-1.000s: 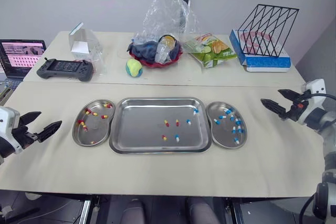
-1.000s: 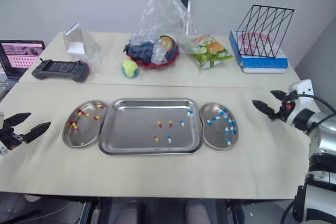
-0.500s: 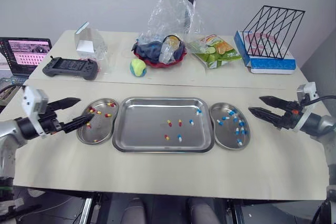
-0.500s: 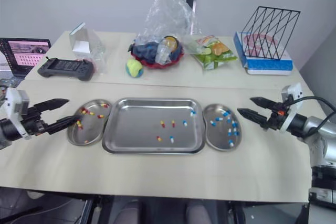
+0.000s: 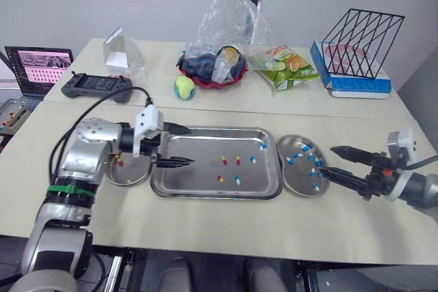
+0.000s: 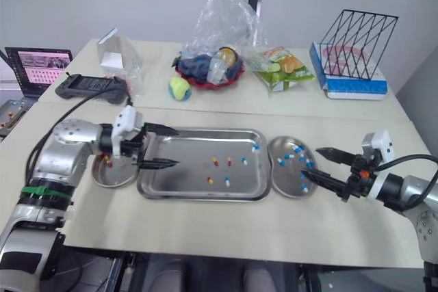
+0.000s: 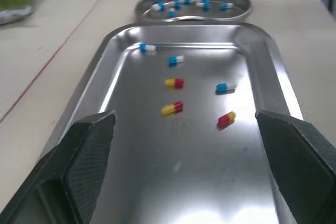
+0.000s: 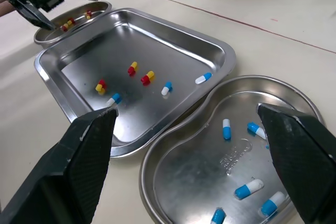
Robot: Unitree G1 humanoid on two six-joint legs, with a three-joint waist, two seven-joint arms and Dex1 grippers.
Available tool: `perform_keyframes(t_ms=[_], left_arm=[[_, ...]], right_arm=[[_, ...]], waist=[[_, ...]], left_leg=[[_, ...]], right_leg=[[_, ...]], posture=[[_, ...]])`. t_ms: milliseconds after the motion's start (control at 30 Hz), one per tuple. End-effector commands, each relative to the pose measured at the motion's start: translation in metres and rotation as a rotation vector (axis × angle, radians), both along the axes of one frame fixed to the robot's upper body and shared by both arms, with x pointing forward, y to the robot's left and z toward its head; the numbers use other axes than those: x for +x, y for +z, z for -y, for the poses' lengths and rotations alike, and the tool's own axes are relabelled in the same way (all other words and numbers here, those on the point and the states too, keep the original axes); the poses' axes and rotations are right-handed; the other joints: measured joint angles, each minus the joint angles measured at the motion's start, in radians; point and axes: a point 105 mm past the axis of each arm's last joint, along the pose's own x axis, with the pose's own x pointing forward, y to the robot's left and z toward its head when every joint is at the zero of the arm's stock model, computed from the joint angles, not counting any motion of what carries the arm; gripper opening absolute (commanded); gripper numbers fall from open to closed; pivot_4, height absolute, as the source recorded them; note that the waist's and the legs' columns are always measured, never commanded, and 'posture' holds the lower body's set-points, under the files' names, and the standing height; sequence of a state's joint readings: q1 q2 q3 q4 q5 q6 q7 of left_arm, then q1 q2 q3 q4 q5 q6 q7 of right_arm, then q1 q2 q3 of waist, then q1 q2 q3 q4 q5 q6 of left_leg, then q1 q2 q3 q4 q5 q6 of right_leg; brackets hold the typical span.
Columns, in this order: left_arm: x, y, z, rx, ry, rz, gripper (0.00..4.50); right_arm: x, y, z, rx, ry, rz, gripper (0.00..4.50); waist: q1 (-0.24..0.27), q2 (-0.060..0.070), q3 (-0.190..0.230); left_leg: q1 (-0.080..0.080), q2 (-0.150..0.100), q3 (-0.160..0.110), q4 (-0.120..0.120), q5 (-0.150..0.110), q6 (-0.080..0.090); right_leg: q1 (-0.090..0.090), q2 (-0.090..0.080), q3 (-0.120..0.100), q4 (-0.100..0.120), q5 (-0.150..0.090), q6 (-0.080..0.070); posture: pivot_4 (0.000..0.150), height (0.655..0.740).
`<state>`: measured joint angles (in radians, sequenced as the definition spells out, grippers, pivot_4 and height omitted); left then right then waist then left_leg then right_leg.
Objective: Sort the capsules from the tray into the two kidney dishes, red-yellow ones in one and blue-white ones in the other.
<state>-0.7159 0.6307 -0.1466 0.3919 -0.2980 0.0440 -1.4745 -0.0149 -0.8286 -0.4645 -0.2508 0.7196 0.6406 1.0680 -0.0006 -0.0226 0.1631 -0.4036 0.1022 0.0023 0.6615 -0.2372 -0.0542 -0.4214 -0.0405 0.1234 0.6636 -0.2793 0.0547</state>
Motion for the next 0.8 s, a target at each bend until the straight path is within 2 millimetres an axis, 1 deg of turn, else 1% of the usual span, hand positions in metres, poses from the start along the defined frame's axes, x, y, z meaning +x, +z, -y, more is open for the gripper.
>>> perform_keyframes(t_ms=[33,100,167,333,433,533,800], left_arm=[[0.006,-0.004,0.010,0.050,-0.050,0.021,4.50],[0.007,-0.014,0.017,0.095,-0.099,0.018,4.50],[0.007,-0.018,0.022,0.111,-0.137,0.012,4.50],[0.010,-0.028,0.034,0.145,-0.198,0.001,4.50],[0.011,-0.034,0.042,0.154,-0.225,-0.016,3.70],[0.010,-0.039,0.047,0.170,-0.244,-0.007,2.73],[0.010,-0.040,0.055,0.168,-0.260,-0.001,2.73]], right_arm=[[-0.005,0.015,-0.001,-0.019,-0.028,0.075,4.45],[-0.011,0.013,-0.007,-0.031,-0.012,0.066,4.45],[-0.015,0.011,-0.010,-0.054,-0.002,0.059,4.45],[-0.017,0.011,-0.011,-0.059,-0.020,0.067,4.45],[-0.018,0.010,-0.010,-0.060,-0.035,0.068,4.50],[-0.019,0.008,-0.008,-0.067,-0.044,0.066,4.50],[-0.020,0.002,-0.006,-0.091,-0.057,0.052,4.50]], waist=[[-0.002,0.000,0.000],[-0.002,0.000,0.000],[-0.002,0.000,0.000],[-0.003,0.000,0.000],[-0.003,0.000,0.000],[-0.003,0.000,0.000],[-0.003,0.000,0.000]], left_leg=[[0.000,0.000,0.000,0.000,0.000,0.000],[0.000,0.000,-0.001,0.000,0.000,0.000],[0.000,0.000,-0.001,0.000,0.000,0.000],[-0.001,-0.001,-0.002,0.000,0.000,0.000],[-0.001,-0.001,-0.002,0.000,0.000,0.000],[-0.001,-0.001,-0.003,0.000,0.000,0.000],[-0.001,-0.002,-0.003,0.000,0.000,0.000]], right_leg=[[0.000,0.000,0.000,0.000,0.000,0.000],[0.000,0.000,0.000,0.000,0.000,0.000],[0.000,0.000,0.000,0.000,0.000,0.000],[0.000,0.000,-0.001,0.000,0.000,0.000],[0.001,0.000,-0.001,0.000,0.000,0.000],[0.001,0.000,0.000,0.000,0.000,0.000],[0.001,0.000,0.000,0.000,0.000,0.000]], posture=[[0.150,0.7180],[0.150,0.7180],[0.150,0.7180],[0.150,0.7180],[0.150,0.7180],[0.150,0.7180],[0.150,0.7180]])
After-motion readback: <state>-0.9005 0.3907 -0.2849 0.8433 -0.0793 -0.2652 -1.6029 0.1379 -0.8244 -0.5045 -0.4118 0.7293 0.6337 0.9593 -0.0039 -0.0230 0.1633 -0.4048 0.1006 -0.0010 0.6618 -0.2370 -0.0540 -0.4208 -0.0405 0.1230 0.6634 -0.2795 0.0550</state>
